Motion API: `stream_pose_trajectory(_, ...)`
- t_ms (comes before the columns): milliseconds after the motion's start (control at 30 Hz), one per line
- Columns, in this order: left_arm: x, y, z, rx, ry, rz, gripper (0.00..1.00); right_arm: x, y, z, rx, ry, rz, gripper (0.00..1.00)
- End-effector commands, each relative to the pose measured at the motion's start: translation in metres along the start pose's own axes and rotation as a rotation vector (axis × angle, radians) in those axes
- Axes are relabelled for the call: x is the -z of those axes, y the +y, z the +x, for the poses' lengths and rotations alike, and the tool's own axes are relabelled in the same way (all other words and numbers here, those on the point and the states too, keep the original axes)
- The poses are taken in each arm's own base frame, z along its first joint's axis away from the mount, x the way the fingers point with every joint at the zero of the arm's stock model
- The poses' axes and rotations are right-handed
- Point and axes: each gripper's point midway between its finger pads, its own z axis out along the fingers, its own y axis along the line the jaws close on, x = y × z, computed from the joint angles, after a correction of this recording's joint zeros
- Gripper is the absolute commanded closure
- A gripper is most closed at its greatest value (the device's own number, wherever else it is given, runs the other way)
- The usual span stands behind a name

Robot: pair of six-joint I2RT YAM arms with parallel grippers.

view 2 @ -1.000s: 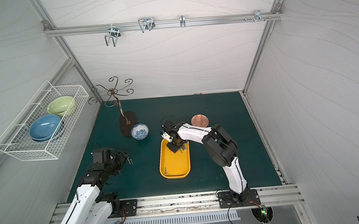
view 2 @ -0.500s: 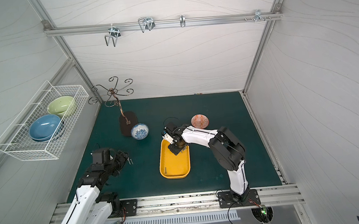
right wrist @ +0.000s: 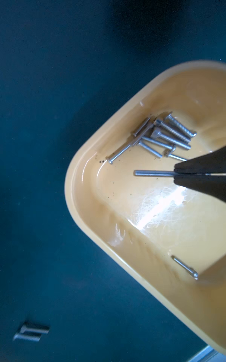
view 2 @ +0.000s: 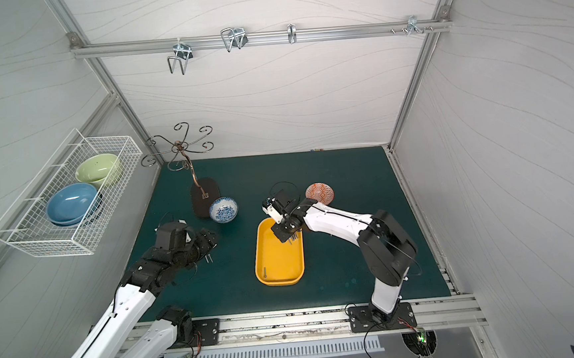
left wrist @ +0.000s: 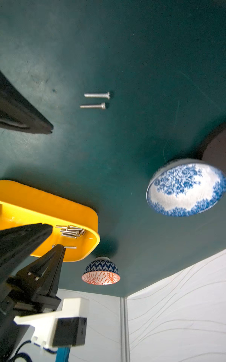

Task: Take out the screws from the storage box
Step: Pick up the screw from the storage box, then place the screw at the center of the board.

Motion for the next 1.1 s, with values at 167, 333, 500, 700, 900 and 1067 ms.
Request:
stream_pose_trajectory(167,0.000,-0.037,0.015,-0.199,0.025,0.031,0.26,0.051,-0.018,-0.010,-0.105,-0.171,0.083,1.00)
stream_pose_trajectory(333,0.001,-0.059,0.027,-0.276,0.061,0.040,0.27,0.071,-0.042,0.008,-0.209,-0.231,0.133,1.00)
stream_pose_trajectory(500,-0.005,-0.078,0.036,-0.331,0.086,0.036,0.28,0.083,-0.077,0.027,-0.338,-0.277,0.201,1.00)
stream_pose_trajectory(700,-0.020,-0.099,0.055,-0.402,0.126,0.002,0.27,0.070,-0.102,0.049,-0.447,-0.255,0.254,1.00)
stream_pose_trajectory(900,-0.041,-0.121,0.073,-0.436,0.185,-0.014,0.27,0.050,-0.122,0.070,-0.547,-0.205,0.283,1.00)
stream_pose_trajectory(1067,-0.059,-0.135,0.087,-0.447,0.224,-0.017,0.27,0.036,-0.130,0.083,-0.612,-0.171,0.276,1.00)
